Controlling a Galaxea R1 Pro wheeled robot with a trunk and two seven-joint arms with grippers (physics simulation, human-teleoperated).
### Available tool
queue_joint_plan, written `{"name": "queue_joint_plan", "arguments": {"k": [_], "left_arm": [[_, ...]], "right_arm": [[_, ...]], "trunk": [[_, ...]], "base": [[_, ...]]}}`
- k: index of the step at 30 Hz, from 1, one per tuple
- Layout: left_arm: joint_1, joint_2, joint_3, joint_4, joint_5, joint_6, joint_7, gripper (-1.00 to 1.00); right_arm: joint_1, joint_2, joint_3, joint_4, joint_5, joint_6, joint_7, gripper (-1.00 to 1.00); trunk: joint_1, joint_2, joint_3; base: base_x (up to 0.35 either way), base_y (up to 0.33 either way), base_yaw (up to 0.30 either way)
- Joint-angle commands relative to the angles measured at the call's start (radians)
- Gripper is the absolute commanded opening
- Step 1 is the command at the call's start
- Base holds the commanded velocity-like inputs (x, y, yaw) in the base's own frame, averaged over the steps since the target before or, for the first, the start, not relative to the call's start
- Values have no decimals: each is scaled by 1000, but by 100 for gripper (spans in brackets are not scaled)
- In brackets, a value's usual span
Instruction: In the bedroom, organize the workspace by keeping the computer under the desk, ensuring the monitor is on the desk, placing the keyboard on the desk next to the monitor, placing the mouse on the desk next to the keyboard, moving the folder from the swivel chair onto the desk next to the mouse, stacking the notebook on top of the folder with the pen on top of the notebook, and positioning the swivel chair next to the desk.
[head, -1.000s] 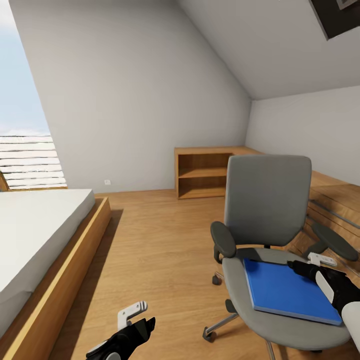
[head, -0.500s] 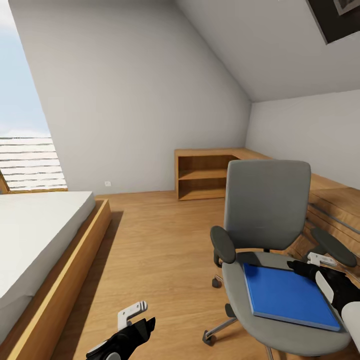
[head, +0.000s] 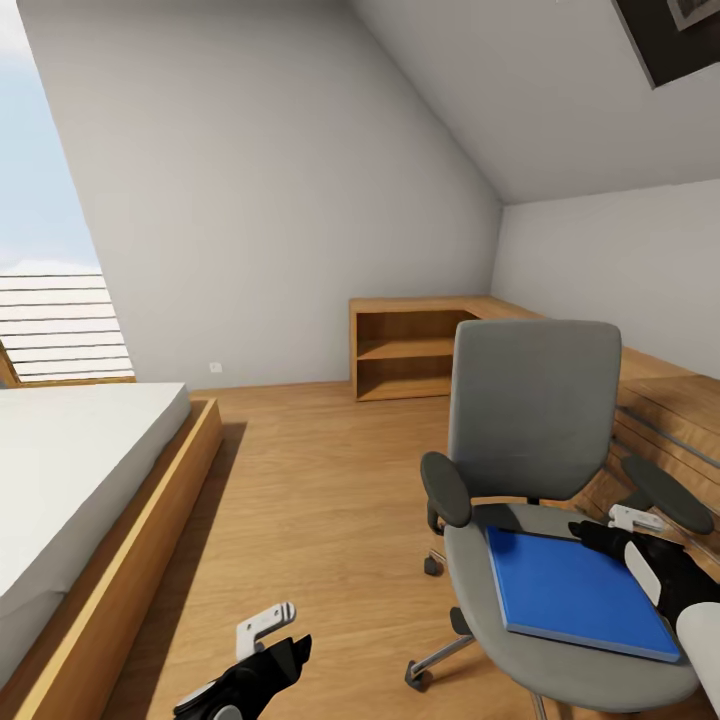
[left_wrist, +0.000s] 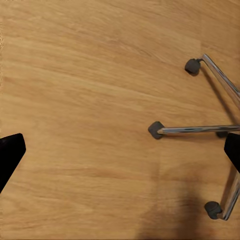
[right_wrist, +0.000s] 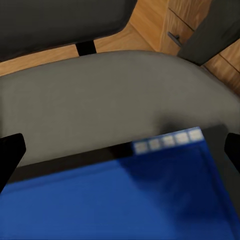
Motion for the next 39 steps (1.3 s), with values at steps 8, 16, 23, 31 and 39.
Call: {"name": "queue_joint_plan", "arguments": {"k": [8, 16, 23, 31, 39], "left_arm": [[0, 5, -2, -2, 11, 1, 9, 100], [0, 6, -1, -2, 11, 1, 9, 100], [0, 6, -1, -2, 11, 1, 9, 100], [0, 6, -1, -2, 11, 1, 9, 100], [0, 6, -3, -2, 11, -3, 8, 100]], "right_arm": [[0, 0, -6, -1, -5, 7, 4, 100], [0, 0, -6, -1, -5, 8, 3, 100], [0, 0, -6, -1, -5, 8, 4, 100], [0, 0, -6, -1, -5, 8, 4, 100], [0, 0, -6, -1, -5, 8, 4, 100]], "trunk": [[0, 0, -1], [0, 0, -1], [0, 0, -1], [0, 0, -1], [0, 0, -1]], "base": [[0, 0, 0], [0, 0, 0], [0, 0, 0], [0, 0, 0], [126, 0, 0]]}}
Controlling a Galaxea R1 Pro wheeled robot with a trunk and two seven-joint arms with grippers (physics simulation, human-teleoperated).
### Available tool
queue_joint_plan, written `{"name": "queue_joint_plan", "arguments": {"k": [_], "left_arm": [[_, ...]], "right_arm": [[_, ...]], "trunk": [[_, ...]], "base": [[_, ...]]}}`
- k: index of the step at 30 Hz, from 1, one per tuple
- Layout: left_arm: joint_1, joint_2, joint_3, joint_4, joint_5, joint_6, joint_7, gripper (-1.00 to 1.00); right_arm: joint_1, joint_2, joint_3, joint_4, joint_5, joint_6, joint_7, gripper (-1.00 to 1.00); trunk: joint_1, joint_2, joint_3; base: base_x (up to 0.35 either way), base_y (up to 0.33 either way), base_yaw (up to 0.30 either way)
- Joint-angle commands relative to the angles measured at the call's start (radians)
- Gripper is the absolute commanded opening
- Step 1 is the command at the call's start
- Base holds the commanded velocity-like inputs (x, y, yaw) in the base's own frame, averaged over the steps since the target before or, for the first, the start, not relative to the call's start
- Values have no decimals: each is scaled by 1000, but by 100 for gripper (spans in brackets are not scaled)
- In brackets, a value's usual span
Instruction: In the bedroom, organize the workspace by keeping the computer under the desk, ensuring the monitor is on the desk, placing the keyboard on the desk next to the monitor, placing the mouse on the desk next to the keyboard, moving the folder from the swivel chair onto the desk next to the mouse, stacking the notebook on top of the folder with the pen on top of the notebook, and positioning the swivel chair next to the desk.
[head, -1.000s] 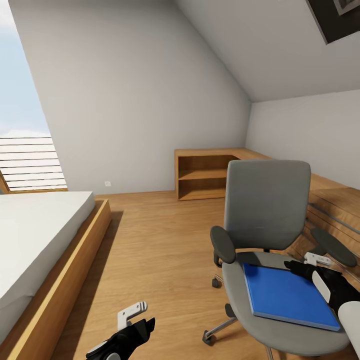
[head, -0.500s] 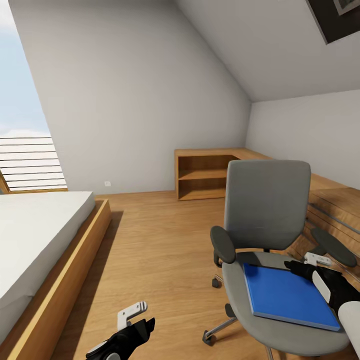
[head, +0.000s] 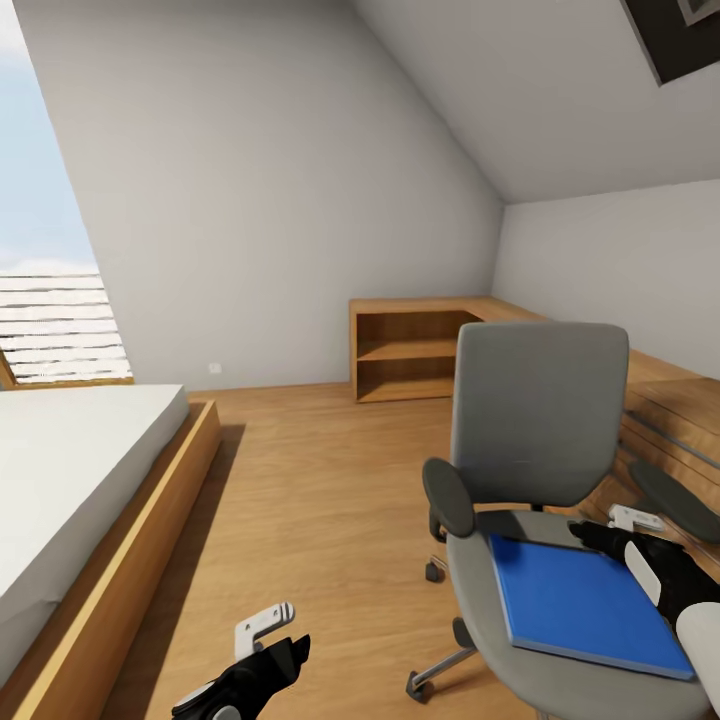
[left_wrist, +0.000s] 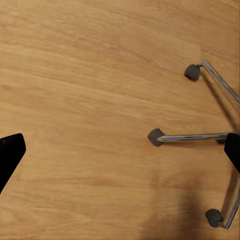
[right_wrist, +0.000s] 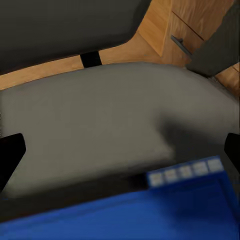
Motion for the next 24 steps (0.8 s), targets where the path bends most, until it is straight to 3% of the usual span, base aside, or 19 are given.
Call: {"name": "queue_joint_plan", "arguments": {"k": [1, 24], "left_arm": [[0, 0, -1, -2, 11, -1, 9, 100], [0, 0, 1, -1, 9, -6, 9, 100]], "right_arm": [[0, 0, -5, -2, -5, 6, 3, 100], [0, 0, -5, 0, -5, 6, 3, 100]], "trunk": [[0, 0, -1], [0, 0, -1]], "base": [[235, 0, 0], [24, 0, 0]]}}
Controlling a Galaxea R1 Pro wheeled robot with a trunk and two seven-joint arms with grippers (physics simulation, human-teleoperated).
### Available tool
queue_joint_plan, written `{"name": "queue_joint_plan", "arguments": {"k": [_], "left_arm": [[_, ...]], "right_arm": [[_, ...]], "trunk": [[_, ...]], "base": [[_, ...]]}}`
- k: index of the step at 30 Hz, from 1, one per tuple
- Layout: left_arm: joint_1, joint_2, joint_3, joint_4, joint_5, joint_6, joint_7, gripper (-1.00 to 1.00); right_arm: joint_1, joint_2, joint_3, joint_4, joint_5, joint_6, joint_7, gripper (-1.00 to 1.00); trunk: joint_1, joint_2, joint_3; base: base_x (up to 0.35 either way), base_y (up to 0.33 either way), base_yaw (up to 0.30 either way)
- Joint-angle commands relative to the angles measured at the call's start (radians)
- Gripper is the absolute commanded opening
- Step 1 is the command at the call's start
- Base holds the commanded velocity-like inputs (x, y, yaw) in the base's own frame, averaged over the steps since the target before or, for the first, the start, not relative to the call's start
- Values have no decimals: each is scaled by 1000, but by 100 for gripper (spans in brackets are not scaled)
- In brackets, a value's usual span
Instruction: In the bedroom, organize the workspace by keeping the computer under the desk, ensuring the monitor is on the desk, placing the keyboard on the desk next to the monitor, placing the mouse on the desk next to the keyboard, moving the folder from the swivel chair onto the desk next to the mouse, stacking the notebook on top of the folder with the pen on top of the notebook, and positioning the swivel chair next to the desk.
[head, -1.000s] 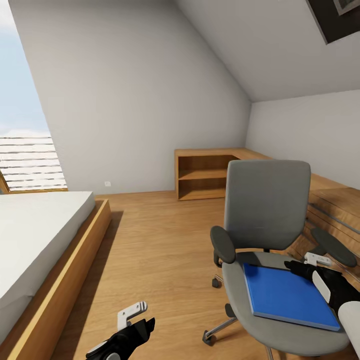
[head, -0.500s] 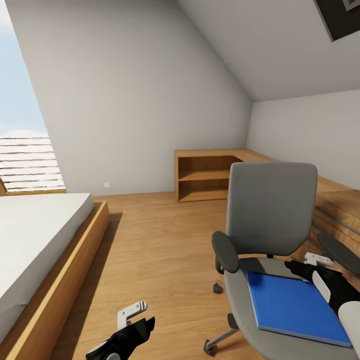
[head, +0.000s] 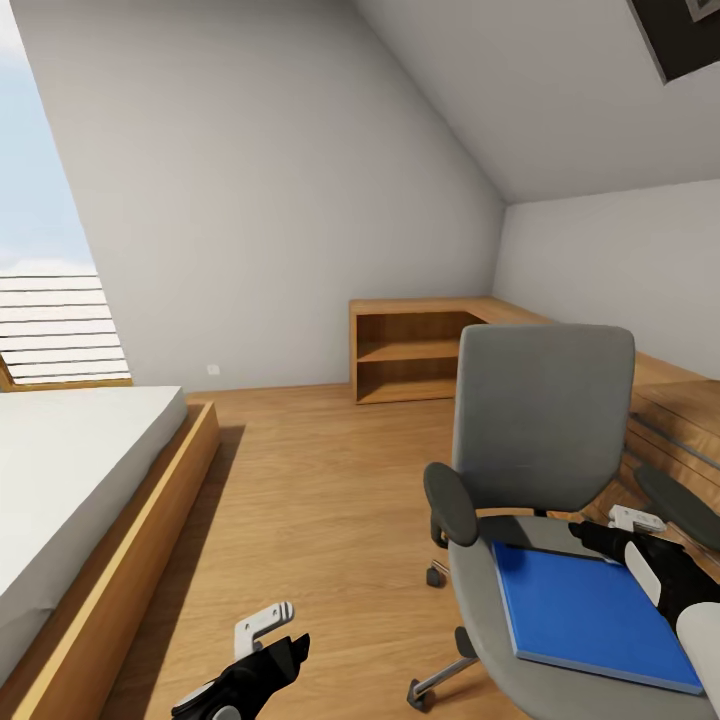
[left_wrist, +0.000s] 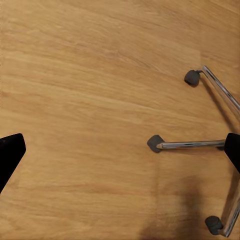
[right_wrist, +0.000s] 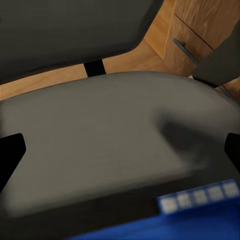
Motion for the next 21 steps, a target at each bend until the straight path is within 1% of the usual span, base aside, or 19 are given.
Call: {"name": "queue_joint_plan", "arguments": {"k": [1, 21], "left_arm": [[0, 0, -1, -2, 11, 1, 9, 100], [0, 0, -1, -2, 12, 1, 9, 100]], "right_arm": [[0, 0, -5, -2, -5, 6, 4, 100], [0, -1, -5, -4, -5, 6, 4, 100]], "trunk": [[0, 0, -1], [0, 0, -1]], "base": [[0, 0, 0], [0, 0, 0]]}}
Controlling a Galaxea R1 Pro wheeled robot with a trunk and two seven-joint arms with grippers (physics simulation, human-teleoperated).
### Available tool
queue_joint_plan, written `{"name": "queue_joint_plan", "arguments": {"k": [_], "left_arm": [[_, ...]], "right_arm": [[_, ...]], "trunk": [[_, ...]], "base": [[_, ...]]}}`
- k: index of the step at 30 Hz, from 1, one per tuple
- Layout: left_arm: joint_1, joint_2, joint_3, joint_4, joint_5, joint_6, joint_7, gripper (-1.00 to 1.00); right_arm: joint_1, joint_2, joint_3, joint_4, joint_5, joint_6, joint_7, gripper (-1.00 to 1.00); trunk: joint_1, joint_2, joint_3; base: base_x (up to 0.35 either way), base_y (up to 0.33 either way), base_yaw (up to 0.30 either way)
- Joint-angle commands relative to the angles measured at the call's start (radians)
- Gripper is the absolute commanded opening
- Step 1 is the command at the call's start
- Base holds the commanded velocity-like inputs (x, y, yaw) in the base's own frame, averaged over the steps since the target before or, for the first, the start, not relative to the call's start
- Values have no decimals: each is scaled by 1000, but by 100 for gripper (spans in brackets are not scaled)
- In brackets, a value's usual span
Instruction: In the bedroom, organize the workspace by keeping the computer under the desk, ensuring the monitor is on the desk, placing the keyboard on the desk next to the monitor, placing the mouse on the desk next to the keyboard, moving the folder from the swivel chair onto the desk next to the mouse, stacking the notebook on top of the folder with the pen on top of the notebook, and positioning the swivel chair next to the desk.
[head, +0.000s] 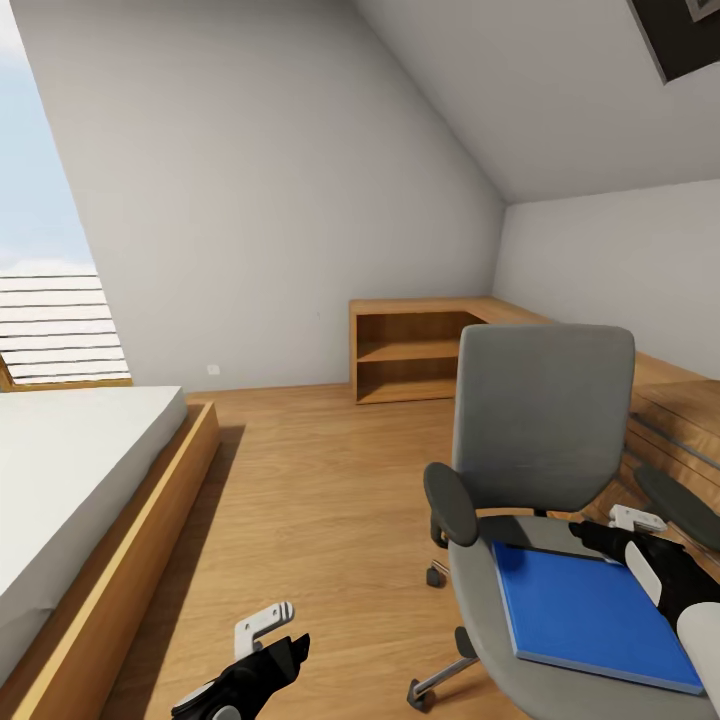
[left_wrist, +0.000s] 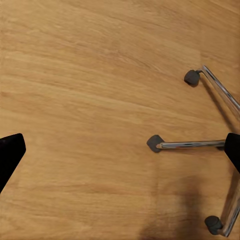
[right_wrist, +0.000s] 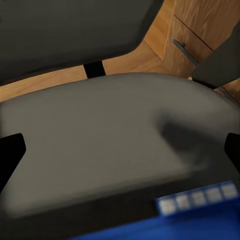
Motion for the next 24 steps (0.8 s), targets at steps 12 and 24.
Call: {"name": "queue_joint_plan", "arguments": {"k": [12, 24], "left_arm": [[0, 0, -2, -2, 11, 1, 9, 100], [0, 0, -4, -2, 11, 1, 9, 100]], "right_arm": [[0, 2, -4, -2, -5, 7, 3, 100], [0, 2, -3, 0, -5, 7, 3, 100]], "trunk": [[0, 0, -1], [0, 0, -10]], "base": [[73, 0, 0], [8, 0, 0]]}}
